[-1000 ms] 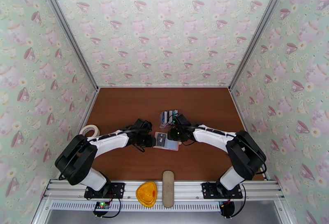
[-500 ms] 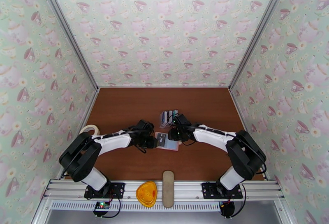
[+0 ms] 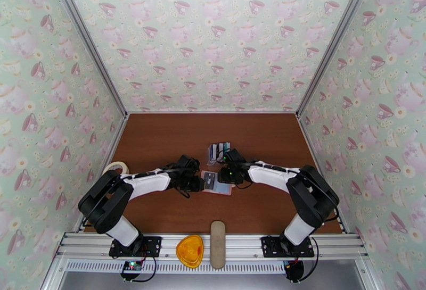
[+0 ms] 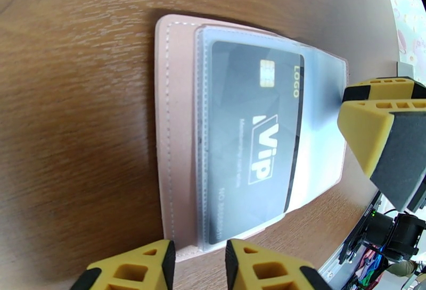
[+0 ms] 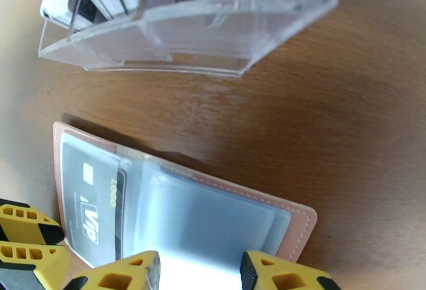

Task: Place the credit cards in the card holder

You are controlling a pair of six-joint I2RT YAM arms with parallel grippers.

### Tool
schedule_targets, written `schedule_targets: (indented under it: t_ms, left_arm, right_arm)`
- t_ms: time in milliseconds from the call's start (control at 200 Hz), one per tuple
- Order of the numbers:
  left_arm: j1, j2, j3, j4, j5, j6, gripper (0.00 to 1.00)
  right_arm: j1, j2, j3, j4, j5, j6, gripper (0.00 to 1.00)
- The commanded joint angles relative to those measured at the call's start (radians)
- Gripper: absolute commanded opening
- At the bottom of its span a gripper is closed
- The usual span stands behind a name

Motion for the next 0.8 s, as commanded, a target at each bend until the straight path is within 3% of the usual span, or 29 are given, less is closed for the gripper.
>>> schedule_targets:
  t_ms: [0,791]
  left_arm:
    - [-0.005,0.012,-0.024,-0.003,0.0,-0.008,0.34]
    - [-0.006,-0.015,-0.067,0.113,0.097,-0.025,0.43]
  right_arm:
    - [-0.006,0.025,0.014,0.012,-0.017,-0.012,0.46]
    - [0.054,0.043,-0.031,0.163,-0.151,0.119,0.43]
